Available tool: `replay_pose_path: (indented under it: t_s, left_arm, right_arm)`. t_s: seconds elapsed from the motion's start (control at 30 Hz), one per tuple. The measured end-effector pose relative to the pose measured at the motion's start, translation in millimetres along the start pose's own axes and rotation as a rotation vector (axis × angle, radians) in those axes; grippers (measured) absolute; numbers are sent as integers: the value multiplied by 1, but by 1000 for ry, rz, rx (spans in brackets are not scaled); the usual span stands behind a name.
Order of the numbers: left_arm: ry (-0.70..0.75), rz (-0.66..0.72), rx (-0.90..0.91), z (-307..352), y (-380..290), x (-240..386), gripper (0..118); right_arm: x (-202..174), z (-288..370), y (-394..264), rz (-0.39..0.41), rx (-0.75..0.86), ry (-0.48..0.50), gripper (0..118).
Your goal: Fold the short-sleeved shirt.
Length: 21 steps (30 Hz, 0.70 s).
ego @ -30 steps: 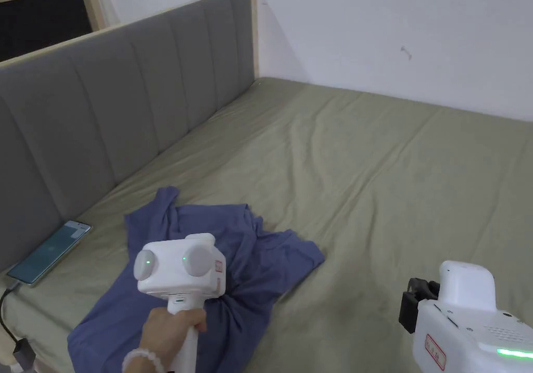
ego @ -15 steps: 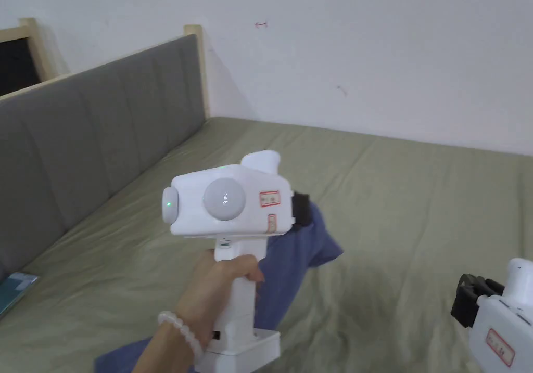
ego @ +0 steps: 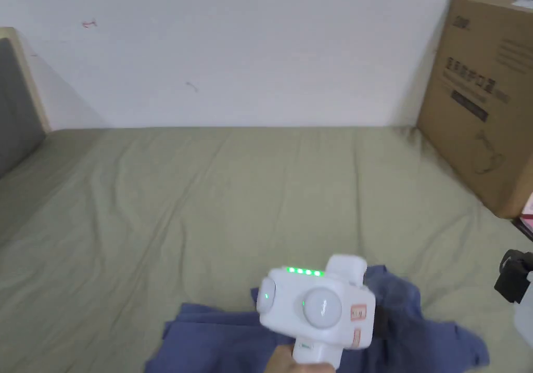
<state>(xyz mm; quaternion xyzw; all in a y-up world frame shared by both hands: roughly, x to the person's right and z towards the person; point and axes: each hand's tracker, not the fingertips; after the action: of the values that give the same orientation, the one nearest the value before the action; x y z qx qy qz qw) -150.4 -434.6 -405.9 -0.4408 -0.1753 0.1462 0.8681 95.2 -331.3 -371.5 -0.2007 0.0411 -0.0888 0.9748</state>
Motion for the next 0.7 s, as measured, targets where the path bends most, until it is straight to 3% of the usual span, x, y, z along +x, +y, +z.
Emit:
replay_pose_path:
  t_s: [0.1, 0.17, 0.23, 0.3, 0.4, 0.47, 0.5, 0.53, 0.57, 0.7]
  left_arm:
    - [38, 33, -144, -40, -30, -1, 8]
    - [8, 73, -172, -48, -38, -7, 47]
    - [19, 84, -164, -46, -37, -8, 98]
    - [21, 94, -133, -32, -29, -9, 107]
    - [35, 83, -68, -5, -14, -9, 107]
    - [39, 85, 0, 22, -7, -15, 90]
    - [31, 88, 32, 35, -6, -19, 69]
    - [47, 86, 42, 47, -7, -24, 27]
    - [83, 83, 58, 56, -9, -29, 0]
    - [270, 62, 47, 77, -43, -58, 0]
  right_arm:
    - [14, -9, -18, -23, -60, -20, 0]
    - [18, -15, -29, -21, -102, -22, 0]
    - [15, -19, -37, -18, -129, -19, 0]
    - [12, -22, -41, -11, -149, -6, 0]
    - [0, -24, -42, 11, -160, 19, 0]
    - [-8, -24, -42, 25, -161, 43, 0]
    - [-13, -24, -41, 31, -160, 54, 0]
    - [-18, -24, -42, 37, -162, 68, 0]
    - [-21, -24, -42, 44, -165, 79, 0]
    - [-36, -27, -51, 62, -182, 104, 0]
